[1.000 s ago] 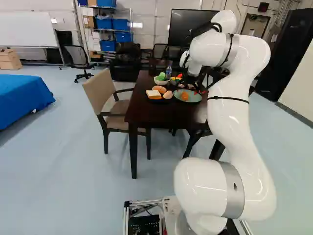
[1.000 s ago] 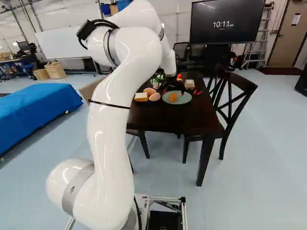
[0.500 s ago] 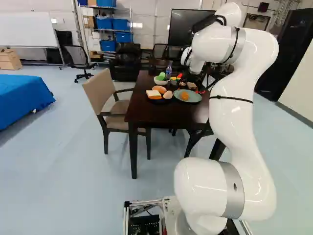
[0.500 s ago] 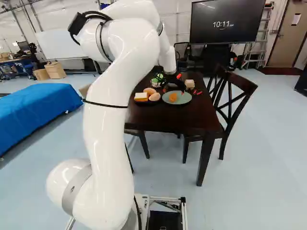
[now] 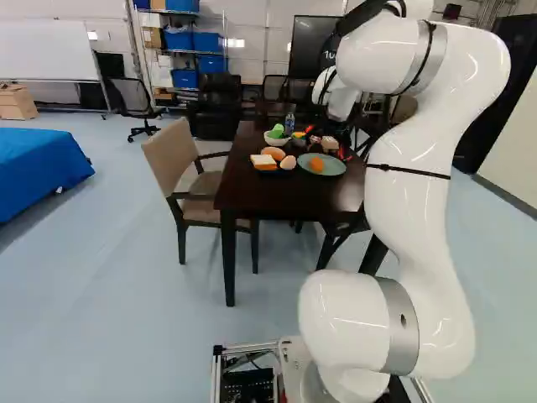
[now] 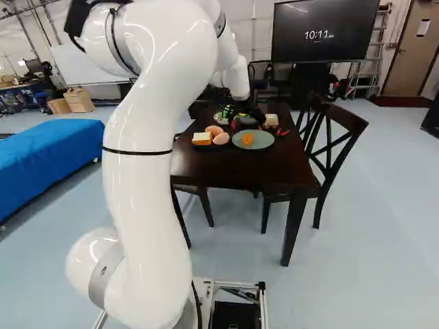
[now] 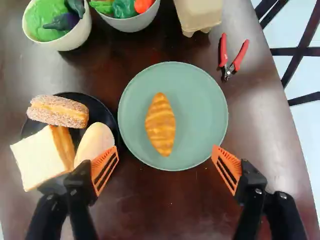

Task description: Move the croissant to the empty plate

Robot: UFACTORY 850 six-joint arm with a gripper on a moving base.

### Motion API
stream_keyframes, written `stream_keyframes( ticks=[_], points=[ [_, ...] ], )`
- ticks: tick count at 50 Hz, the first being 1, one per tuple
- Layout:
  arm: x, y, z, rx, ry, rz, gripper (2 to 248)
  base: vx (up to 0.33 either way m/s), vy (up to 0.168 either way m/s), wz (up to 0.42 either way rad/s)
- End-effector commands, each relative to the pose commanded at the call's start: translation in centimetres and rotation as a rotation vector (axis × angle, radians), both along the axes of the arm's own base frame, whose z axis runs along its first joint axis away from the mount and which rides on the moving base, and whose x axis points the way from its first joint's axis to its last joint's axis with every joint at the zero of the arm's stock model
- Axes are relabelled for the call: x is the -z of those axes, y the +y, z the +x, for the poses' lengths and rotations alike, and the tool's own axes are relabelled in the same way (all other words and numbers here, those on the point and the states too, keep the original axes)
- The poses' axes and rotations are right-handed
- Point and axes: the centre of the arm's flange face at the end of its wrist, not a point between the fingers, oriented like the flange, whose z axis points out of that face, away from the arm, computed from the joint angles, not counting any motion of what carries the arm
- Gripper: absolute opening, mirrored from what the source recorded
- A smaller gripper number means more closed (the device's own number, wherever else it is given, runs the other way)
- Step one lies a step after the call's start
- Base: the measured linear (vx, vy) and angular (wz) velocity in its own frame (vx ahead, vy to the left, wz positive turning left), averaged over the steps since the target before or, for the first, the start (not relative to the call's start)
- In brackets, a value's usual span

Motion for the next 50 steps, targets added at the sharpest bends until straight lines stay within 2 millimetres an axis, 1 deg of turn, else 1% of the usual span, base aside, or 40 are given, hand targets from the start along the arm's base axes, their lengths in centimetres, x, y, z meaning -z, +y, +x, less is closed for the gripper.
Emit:
stream_keyframes(
  ticks=[5,10,32,50],
  points=[
    [-0.7,0.9,-0.7,-0.018,-0.001,-0.011,247,0.000,0.000,0.000],
    [-0.8,1.7,-1.1,-0.030,0.004,-0.013,247,0.000,0.000,0.000],
    [-0.7,1.8,-1.2,-0.032,0.001,-0.013,247,0.000,0.000,0.000],
    [-0.4,2.5,-1.9,-0.040,-0.019,-0.018,247,0.000,0.000,0.000]
  ],
)
